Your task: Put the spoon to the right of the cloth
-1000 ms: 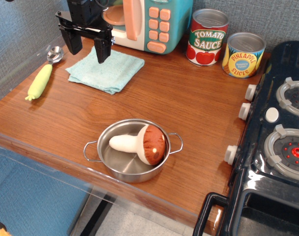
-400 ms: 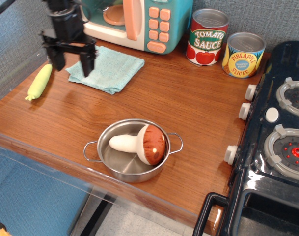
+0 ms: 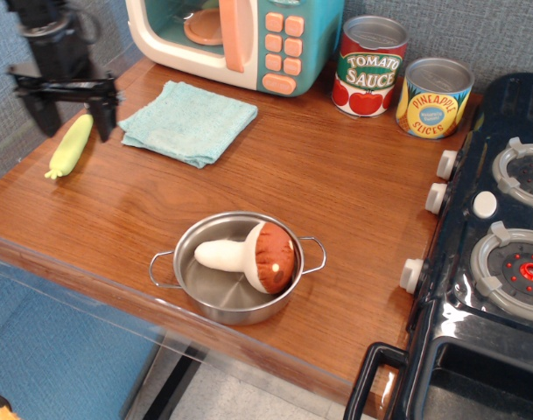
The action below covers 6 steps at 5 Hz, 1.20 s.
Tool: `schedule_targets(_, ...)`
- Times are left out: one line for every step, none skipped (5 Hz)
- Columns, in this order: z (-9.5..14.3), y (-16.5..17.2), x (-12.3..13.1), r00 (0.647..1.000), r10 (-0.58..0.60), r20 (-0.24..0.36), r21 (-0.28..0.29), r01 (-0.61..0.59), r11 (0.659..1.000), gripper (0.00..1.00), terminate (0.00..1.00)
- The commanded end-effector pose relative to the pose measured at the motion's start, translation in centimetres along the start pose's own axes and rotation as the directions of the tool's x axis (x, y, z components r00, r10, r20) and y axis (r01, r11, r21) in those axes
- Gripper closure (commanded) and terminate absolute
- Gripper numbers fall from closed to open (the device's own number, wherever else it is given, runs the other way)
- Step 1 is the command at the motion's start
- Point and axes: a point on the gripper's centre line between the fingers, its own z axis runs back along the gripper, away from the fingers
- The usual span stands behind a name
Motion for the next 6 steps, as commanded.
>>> schedule_targets(1.3,1.7,0.2,0.997,0.064,0.033,0.044,-0.065,0.997,0.0,0.0)
schedule_targets(-0.3,1.7,0.1,0.997,0.078,0.001,0.061,-0.078,0.995,0.0,0.0)
schedule_targets(-1.9,1.7,0.1,0.995,0.091,-0.043,0.077,-0.087,0.993,0.0,0.0)
schedule_targets(-1.8,1.8,0.3,0.995,0.098,-0.026,0.073,-0.095,0.993,1.0,0.0)
schedule_targets(-0.1,1.3,0.6,0.997,0.075,0.021,0.063,-0.076,0.995,1.0,0.0)
schedule_targets(3.3,-1.4,1.3,0.998,0.011,0.068,0.083,-0.016,0.996,1.0,0.0)
